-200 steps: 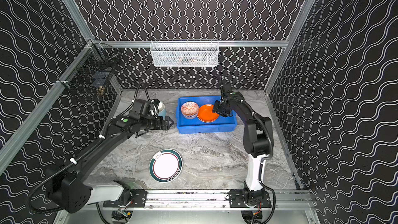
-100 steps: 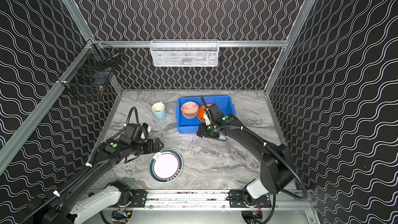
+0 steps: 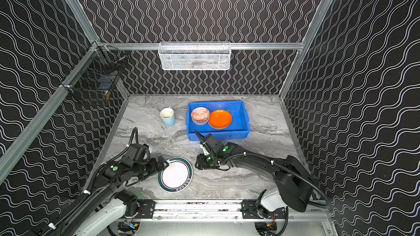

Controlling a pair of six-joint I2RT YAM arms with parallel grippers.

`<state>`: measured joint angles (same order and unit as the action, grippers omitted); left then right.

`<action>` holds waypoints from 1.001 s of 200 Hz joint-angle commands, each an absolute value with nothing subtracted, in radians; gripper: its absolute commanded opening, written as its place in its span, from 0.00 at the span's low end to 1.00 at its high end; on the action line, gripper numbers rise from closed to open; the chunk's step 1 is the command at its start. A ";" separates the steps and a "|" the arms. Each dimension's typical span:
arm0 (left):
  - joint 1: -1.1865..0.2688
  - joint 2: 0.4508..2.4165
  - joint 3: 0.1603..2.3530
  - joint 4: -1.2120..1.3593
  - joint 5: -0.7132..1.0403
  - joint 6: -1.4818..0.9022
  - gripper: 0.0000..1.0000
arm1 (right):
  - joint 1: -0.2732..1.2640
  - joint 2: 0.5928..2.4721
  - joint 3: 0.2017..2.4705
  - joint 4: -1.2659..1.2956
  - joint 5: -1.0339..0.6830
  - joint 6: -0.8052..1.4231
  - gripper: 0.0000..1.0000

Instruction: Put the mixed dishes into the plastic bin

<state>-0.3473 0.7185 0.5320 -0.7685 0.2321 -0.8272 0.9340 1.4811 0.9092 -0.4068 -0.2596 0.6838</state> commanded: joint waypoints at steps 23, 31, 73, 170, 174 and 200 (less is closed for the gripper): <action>-0.348 0.659 0.484 -0.802 0.247 -0.933 0.97 | 1.006 1.595 0.934 -0.300 -0.256 0.723 0.47; -0.348 0.647 0.480 -0.813 0.239 -0.937 0.97 | 1.013 1.614 0.936 -0.293 -0.255 0.723 0.47; -0.348 0.560 0.419 -0.809 0.283 -0.994 0.91 | 1.018 1.651 0.921 -0.264 -0.253 0.739 0.46; -0.348 0.644 0.394 -0.730 0.319 -0.958 0.74 | 1.016 1.719 0.940 -0.240 -0.261 0.727 0.37; -0.348 0.650 0.391 -0.722 0.325 -0.958 0.72 | 1.016 1.722 0.942 -0.241 -0.262 0.726 0.36; -0.348 0.665 0.378 -0.688 0.337 -0.966 0.69 | 1.001 1.725 0.934 -0.232 -0.269 0.725 0.36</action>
